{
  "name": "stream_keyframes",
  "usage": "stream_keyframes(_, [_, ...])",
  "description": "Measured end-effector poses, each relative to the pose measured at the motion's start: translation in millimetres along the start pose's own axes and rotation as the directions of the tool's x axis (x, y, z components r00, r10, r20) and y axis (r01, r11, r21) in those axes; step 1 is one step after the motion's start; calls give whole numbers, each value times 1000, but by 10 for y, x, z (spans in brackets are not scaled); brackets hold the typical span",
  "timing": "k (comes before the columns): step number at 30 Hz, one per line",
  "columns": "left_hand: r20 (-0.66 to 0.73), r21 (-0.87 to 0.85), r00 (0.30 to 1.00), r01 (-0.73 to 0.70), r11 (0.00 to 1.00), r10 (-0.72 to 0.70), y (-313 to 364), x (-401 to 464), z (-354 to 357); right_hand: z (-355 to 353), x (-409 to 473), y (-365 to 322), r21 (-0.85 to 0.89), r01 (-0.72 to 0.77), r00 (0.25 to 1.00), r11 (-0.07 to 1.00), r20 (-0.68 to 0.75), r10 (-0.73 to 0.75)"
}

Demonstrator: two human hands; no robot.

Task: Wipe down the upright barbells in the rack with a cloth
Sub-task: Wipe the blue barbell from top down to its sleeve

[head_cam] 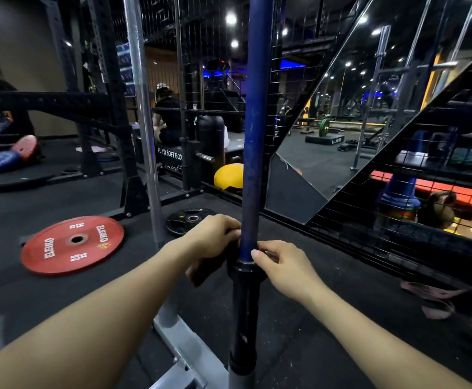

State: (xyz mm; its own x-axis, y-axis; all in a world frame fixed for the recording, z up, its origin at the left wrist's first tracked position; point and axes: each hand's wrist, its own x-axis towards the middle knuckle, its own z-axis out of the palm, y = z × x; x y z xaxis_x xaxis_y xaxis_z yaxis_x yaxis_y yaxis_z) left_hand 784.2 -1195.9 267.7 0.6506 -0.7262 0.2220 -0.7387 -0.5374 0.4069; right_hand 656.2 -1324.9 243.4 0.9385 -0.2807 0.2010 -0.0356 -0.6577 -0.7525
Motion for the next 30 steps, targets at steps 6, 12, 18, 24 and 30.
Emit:
stream_keyframes(6, [34, 20, 997, -70, 997, 69, -23, -134, -106, -46, 0, 13, -27, 35, 997, 999, 72, -33])
stream_keyframes(12, [29, 82, 998, -59, 995, 57, -24, 11, -74, -54, 31, 61, -55, 76, 995, 996, 71, -72])
stream_keyframes(18, [72, 80, 996, -59, 995, 53, -4, 18, -69, -48, 6, 91, -64, 83, 994, 994, 81, -78])
stream_keyframes(24, [65, 85, 990, -132, 988, 127, -116, -85, -114, -70, 20, 56, -71, 100, 990, 993, 105, -92])
stream_keyframes(30, [139, 102, 986, -105, 989, 91, -36, 216, -25, -39, 15, 133, -10, 70, 991, 997, 112, -69])
